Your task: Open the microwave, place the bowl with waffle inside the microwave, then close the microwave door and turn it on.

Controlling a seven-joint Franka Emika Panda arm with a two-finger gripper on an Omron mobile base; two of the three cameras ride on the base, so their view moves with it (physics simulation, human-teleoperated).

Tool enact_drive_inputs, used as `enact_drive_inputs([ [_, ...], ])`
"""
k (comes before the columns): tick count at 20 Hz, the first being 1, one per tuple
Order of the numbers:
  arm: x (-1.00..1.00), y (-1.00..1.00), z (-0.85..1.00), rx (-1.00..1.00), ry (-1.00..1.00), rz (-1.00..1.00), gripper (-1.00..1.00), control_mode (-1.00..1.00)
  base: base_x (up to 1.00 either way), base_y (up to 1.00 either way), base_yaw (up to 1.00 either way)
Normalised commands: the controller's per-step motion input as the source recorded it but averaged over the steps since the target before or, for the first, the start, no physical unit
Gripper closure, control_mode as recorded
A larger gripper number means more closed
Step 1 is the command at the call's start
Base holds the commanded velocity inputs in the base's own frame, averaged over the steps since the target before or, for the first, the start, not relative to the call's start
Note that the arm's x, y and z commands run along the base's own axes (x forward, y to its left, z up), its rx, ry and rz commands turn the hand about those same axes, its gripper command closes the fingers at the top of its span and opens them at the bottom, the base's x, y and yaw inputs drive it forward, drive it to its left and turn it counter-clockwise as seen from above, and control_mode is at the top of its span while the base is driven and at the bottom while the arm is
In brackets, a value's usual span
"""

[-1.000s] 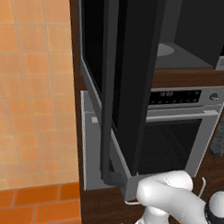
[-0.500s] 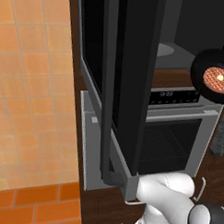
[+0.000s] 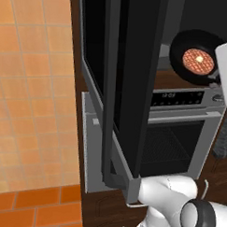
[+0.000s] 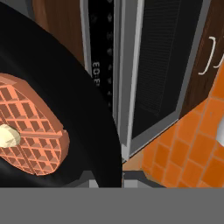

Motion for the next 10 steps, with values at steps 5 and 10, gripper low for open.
enact_drive_inputs([
  [5, 0.65, 0.38, 0.45, 0.0, 0.09, 0.0, 1.0, -1.0, 0.0, 0.0, 0.0],
  [10, 0.81, 0.3, 0.04, 0.0, 0.06, 0.0, 1.0, -1.0, 0.0, 0.0, 0.0],
])
